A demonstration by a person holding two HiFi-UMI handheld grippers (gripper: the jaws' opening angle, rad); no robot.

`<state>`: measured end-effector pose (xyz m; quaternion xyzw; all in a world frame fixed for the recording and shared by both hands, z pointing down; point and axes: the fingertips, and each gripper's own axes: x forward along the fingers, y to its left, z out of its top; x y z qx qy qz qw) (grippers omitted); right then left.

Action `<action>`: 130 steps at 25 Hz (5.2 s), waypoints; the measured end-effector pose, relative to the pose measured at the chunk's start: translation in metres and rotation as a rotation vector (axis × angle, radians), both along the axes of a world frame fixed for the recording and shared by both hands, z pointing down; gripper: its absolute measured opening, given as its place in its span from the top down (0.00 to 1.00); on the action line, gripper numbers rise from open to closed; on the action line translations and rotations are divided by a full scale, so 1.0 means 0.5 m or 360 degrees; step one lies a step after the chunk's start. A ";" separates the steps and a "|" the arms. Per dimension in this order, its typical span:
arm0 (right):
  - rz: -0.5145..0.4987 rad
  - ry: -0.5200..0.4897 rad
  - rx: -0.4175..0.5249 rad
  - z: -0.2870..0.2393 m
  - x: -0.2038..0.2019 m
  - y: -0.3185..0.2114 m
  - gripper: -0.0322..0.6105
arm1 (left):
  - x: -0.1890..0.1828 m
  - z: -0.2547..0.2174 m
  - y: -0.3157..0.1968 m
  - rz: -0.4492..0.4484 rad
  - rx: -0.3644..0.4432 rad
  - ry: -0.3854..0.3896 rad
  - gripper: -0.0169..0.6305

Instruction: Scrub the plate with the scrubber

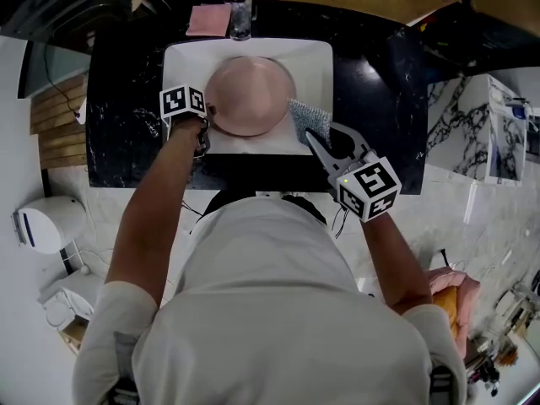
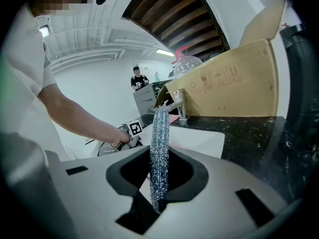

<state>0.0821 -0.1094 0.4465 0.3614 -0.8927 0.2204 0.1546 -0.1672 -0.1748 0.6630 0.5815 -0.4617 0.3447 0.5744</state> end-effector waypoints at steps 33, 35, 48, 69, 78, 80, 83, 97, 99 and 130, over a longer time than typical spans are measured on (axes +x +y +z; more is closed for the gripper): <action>0.0068 0.0101 0.0135 -0.017 0.021 -0.079 0.82 | 0.077 -0.288 0.012 -0.0289 0.0807 0.0395 0.93; 0.0075 0.0147 0.0151 -0.016 0.021 -0.096 0.82 | 0.082 -0.303 0.011 -0.0311 0.0825 0.0436 0.94; 0.0135 0.0577 0.0234 -0.011 0.031 -0.166 0.82 | 0.158 -0.363 0.064 -0.0265 0.0837 0.0574 0.92; -0.0298 0.1371 0.0758 0.000 -0.116 -0.143 0.83 | 0.195 -0.389 0.083 -0.0247 0.0819 0.0709 0.91; -0.0633 0.1349 0.0877 0.021 -0.196 -0.049 0.83 | 0.176 -0.397 0.066 -0.0311 0.0848 0.0755 0.91; -0.0717 0.1369 0.0887 0.037 -0.202 -0.025 0.83 | 0.171 -0.401 0.062 -0.0314 0.0858 0.0754 0.90; -0.0836 0.1373 0.0878 0.056 -0.206 0.010 0.83 | 0.162 -0.406 0.058 -0.0326 0.0870 0.0757 0.90; -0.0777 0.1218 0.0786 0.022 -0.121 -0.001 0.83 | 0.120 -0.412 0.059 -0.0396 0.0902 0.0836 0.91; -0.0603 0.1261 0.0810 -0.001 -0.092 -0.056 0.83 | 0.124 -0.415 0.067 -0.0381 0.0902 0.0852 0.91; -0.0777 0.1349 0.1020 -0.034 -0.126 -0.038 0.83 | 0.131 -0.429 0.060 -0.0384 0.0921 0.0933 0.91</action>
